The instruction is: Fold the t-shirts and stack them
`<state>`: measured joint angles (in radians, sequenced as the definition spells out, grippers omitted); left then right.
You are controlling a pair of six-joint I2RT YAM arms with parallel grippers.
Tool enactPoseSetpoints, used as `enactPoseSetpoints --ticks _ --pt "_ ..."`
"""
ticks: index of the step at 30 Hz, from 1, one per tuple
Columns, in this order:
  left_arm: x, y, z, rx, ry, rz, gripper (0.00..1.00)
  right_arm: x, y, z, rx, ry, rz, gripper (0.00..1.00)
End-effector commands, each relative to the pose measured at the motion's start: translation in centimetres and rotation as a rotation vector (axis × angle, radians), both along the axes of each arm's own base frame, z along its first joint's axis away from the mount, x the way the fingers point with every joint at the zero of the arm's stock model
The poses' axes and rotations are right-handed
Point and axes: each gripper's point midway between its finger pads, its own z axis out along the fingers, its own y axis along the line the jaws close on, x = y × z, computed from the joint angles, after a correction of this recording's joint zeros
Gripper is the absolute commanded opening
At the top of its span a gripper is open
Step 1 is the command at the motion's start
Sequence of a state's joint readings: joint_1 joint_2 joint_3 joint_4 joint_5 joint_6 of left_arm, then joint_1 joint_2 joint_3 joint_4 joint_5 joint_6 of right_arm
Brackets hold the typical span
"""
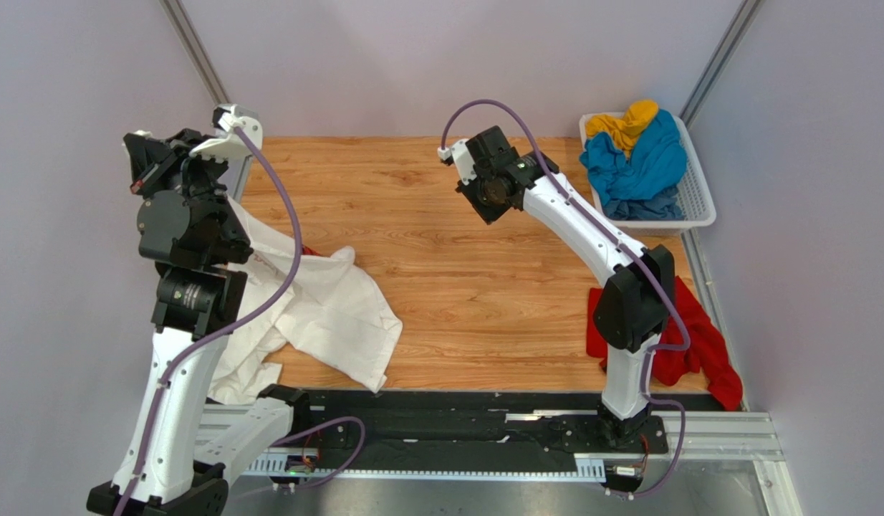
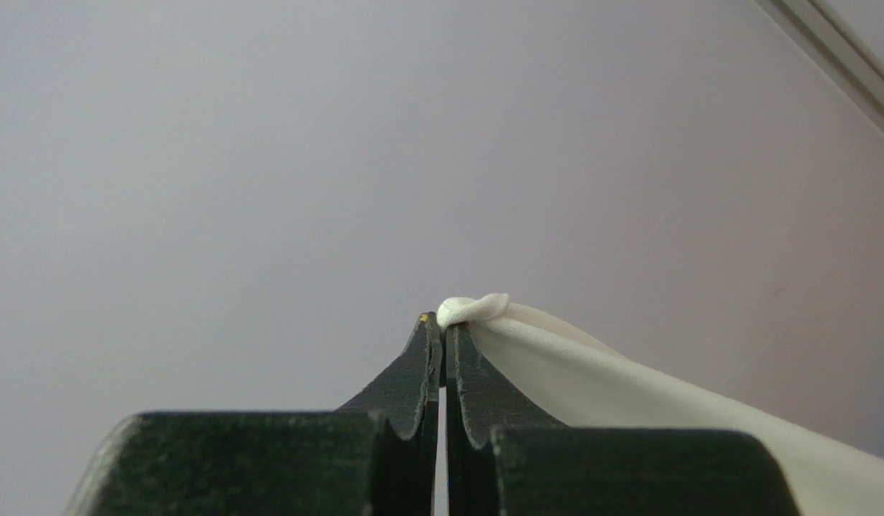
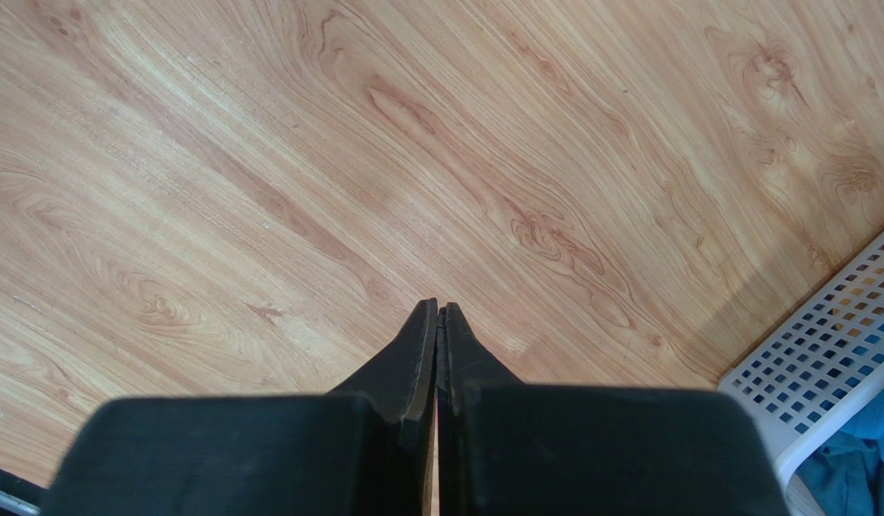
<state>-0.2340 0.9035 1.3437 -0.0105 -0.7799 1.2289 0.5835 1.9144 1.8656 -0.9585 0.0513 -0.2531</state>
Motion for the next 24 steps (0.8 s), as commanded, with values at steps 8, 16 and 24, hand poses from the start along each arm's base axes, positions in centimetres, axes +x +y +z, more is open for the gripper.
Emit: enactPoseSetpoints --ticks 8,16,24 --pt "5.1 -1.5 -1.2 -0.056 0.133 -0.072 0.0 0.3 2.3 3.6 0.056 -0.086 0.029 0.0" --pt "11.3 -3.5 -1.7 -0.111 0.178 -0.123 0.0 -5.9 5.6 0.8 0.075 0.096 0.186 0.0" --pt "17.3 -3.3 -3.2 -0.085 0.21 -0.068 0.0 -12.7 9.5 -3.4 -0.056 0.107 0.38 0.2"
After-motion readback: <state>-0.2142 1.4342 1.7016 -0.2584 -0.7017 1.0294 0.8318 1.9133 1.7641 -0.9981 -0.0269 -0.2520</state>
